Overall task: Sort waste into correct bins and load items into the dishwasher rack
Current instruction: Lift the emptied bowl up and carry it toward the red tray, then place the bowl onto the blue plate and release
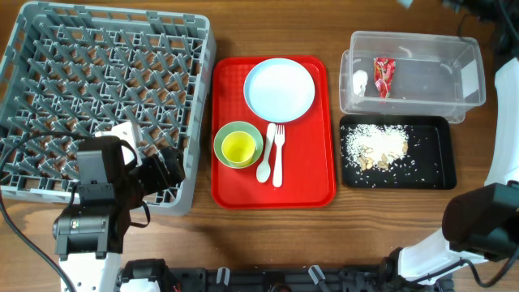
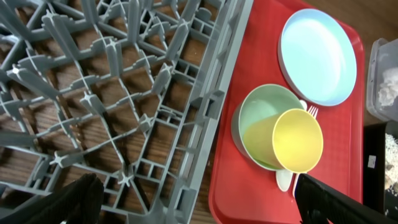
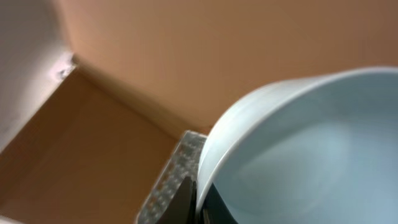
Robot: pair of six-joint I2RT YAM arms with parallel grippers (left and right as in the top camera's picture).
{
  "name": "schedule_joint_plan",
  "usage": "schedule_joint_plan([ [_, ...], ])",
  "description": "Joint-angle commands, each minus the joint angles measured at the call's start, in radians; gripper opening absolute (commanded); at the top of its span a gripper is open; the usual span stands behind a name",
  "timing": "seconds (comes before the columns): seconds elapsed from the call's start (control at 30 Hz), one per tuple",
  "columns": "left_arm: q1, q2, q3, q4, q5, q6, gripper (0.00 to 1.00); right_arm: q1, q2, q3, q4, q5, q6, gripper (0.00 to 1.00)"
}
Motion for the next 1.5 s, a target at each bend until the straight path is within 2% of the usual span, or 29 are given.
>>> schedule_joint_plan([
  [0.0,0.0,-0.007,0.011,0.002,-0.01,-0.002,1.0,0.005,-0.006,0.011,-0.198,0.186,-0.344,0.05],
  [0.13,0.0,-0.007,0.011,0.003,-0.01,-0.002,1.0,0.023,-0.042,0.011,-0.36,0.287,-0.492,0.04],
  [0.37,0.0,-0.007,0.011,0.002,-0.01,-0.002,1.0,0.089,-0.15,0.011,-0.518,0.431,-0.563,0.05],
  [0.53,0.0,-0.007,0.011,0.003,-0.01,-0.002,1.0,0.214,-0.196,0.01,-0.687,0.604,-0.662,0.05],
  [0.67,0.0,-0.007,0.011,0.003,-0.01,-0.002,1.0,0.338,-0.189,0.0,-0.772,0.648,-0.759,0.05],
  [0.8,0.0,-0.007,0.011,0.003,-0.01,-0.002,1.0,0.502,-0.166,-0.042,-0.746,0.81,-0.77,0.05],
  [1.03,0.0,-0.007,0.011,0.002,-0.01,-0.002,1.0,0.708,-0.053,-0.064,-0.644,0.965,-0.758,0.05],
  [1.23,0.0,-0.007,0.011,0.002,-0.01,-0.002,1.0,0.757,0.13,-0.064,-0.573,1.013,-0.609,0.05],
  [1.47,0.0,-0.007,0.011,0.002,-0.01,-0.002,1.0,0.776,0.327,-0.064,-0.517,0.922,-0.597,0.05],
])
